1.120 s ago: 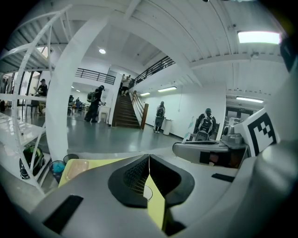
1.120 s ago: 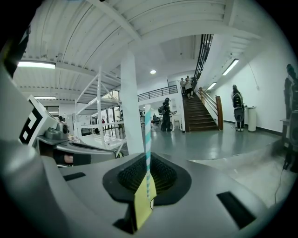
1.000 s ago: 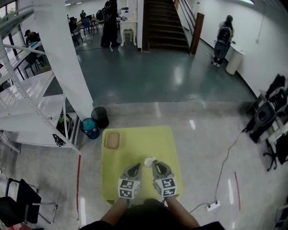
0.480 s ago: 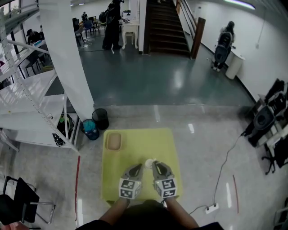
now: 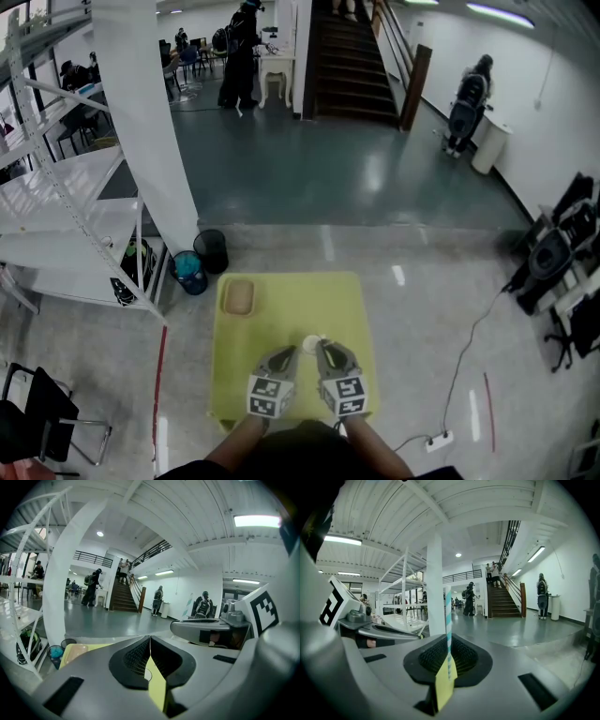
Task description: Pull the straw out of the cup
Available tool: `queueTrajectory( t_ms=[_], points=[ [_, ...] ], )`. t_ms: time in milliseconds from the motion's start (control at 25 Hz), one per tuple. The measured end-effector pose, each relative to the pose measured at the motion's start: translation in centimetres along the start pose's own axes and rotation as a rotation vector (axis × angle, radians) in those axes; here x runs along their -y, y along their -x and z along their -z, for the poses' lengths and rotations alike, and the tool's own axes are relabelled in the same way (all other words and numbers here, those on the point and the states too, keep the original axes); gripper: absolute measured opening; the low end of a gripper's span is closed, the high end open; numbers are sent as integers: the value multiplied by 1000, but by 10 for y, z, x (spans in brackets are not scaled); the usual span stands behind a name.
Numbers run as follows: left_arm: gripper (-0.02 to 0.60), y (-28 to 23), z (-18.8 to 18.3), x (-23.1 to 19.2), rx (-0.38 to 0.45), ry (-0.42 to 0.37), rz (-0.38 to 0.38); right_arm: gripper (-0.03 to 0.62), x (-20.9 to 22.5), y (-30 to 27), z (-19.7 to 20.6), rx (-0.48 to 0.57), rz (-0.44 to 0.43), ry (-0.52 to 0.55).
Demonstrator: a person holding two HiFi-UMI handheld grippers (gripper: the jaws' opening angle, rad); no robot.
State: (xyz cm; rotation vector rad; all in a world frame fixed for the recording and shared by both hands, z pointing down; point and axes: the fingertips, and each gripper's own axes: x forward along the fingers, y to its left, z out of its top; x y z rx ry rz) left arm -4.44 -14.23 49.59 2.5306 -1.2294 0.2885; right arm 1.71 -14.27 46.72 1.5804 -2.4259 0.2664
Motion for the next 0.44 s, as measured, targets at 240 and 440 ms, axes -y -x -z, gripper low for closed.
queueTrajectory(
  t_ms=[240,440],
  points=[
    [44,1,-1,-1,-1,-1,-5,35,-1,0,-2,10,-4,8],
    [44,-2,-1,4,1,-3,-3,35,4,3,2,-3,-2,-2]
  ],
)
